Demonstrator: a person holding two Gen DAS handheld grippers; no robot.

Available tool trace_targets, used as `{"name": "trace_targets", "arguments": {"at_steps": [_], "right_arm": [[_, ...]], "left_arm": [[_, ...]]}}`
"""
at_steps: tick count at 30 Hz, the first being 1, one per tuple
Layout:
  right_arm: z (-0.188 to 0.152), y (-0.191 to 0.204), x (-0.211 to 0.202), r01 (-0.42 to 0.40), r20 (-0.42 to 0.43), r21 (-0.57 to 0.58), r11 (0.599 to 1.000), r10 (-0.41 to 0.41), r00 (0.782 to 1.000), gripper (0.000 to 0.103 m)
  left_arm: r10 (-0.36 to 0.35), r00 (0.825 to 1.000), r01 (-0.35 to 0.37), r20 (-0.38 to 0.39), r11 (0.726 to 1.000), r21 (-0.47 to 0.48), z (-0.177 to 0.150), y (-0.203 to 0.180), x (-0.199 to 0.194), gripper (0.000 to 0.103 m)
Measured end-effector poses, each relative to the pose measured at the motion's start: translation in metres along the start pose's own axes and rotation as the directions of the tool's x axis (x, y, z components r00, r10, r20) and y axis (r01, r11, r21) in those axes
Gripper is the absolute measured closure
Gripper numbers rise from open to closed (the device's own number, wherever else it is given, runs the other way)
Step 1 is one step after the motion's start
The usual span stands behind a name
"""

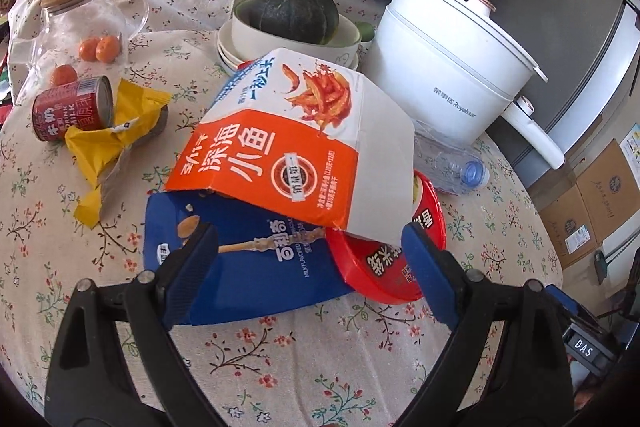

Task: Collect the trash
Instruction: 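Grasp the orange snack bag by its edge with the left tool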

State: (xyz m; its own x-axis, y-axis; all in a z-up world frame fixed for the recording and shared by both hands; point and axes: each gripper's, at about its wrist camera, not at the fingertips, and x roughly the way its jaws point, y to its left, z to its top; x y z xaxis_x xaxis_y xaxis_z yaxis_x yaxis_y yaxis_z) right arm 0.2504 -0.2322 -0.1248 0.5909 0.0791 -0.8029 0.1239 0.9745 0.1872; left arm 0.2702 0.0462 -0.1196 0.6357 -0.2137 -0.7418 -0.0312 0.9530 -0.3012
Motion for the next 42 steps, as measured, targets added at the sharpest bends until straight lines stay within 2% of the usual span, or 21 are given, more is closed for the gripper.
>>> {"name": "trace_targets", "arguments": {"at_steps": [1, 4, 6, 8, 15, 20, 23, 29, 34, 38, 42], "right_arm": [[0.000, 0.001, 0.002, -0.003, -0.002, -0.001, 1.000, 0.003, 1.000, 0.021], [0.000, 0.008, 0.009, -0.011, -0.010, -0.005, 1.000, 0.011, 1.000, 0.021], [0.000, 0.013, 0.012, -0.019, -0.016, -0.009, 1.000, 0.019, 1.000, 0.021], [-0.001, 0.018, 0.016, -0.030, -0.022, -0.014, 0.999, 0.029, 0.999, 0.021], [-0.001, 0.040, 0.028, -0.062, -0.030, -0.042, 0.997, 0.061, 0.998, 0.021], [0.000, 0.049, 0.038, -0.089, -0.034, -0.038, 0.995, 0.088, 0.996, 0.021], [0.002, 0.052, 0.044, -0.119, -0.038, -0.020, 0.993, 0.118, 0.992, 0.021], [0.007, 0.064, 0.055, -0.192, -0.042, -0.001, 0.981, 0.192, 0.980, 0.032], [0.012, 0.076, 0.064, -0.255, -0.035, 0.025, 0.967, 0.256, 0.966, 0.040], [0.018, 0.079, 0.077, -0.274, -0.037, 0.060, 0.960, 0.276, 0.960, 0.046], [0.022, 0.080, 0.087, -0.291, -0.039, 0.085, 0.953, 0.295, 0.955, 0.059]], "left_arm": [[-0.016, 1.000, 0.016, 0.001, 1.000, -0.023, 0.001, 0.003, 0.002, 0.015], [-0.064, 0.998, 0.065, 0.008, 0.994, -0.085, 0.003, 0.011, 0.006, 0.030], [-0.098, 0.995, 0.100, 0.019, 0.987, -0.122, 0.003, 0.015, 0.009, 0.045], [-0.132, 0.991, 0.136, 0.033, 0.979, -0.154, 0.004, 0.019, 0.010, 0.055], [-0.188, 0.980, 0.197, 0.072, 0.968, -0.157, 0.009, 0.023, 0.008, 0.091], [-0.214, 0.971, 0.224, 0.107, 0.970, -0.093, 0.014, 0.015, -0.009, 0.096], [-0.207, 0.970, 0.216, 0.131, 0.975, -0.056, 0.016, 0.010, -0.022, 0.098], [-0.184, 0.967, 0.195, 0.177, 0.980, -0.046, 0.021, 0.018, -0.051, 0.099], [-0.136, 0.969, 0.152, 0.205, 0.986, -0.065, 0.022, 0.032, -0.074, 0.100], [-0.068, 0.974, 0.073, 0.218, 0.997, -0.014, 0.020, 0.032, -0.086, 0.100], [-0.045, 0.975, 0.040, 0.218, 0.999, 0.029, 0.019, 0.029, -0.088, 0.100]]}}
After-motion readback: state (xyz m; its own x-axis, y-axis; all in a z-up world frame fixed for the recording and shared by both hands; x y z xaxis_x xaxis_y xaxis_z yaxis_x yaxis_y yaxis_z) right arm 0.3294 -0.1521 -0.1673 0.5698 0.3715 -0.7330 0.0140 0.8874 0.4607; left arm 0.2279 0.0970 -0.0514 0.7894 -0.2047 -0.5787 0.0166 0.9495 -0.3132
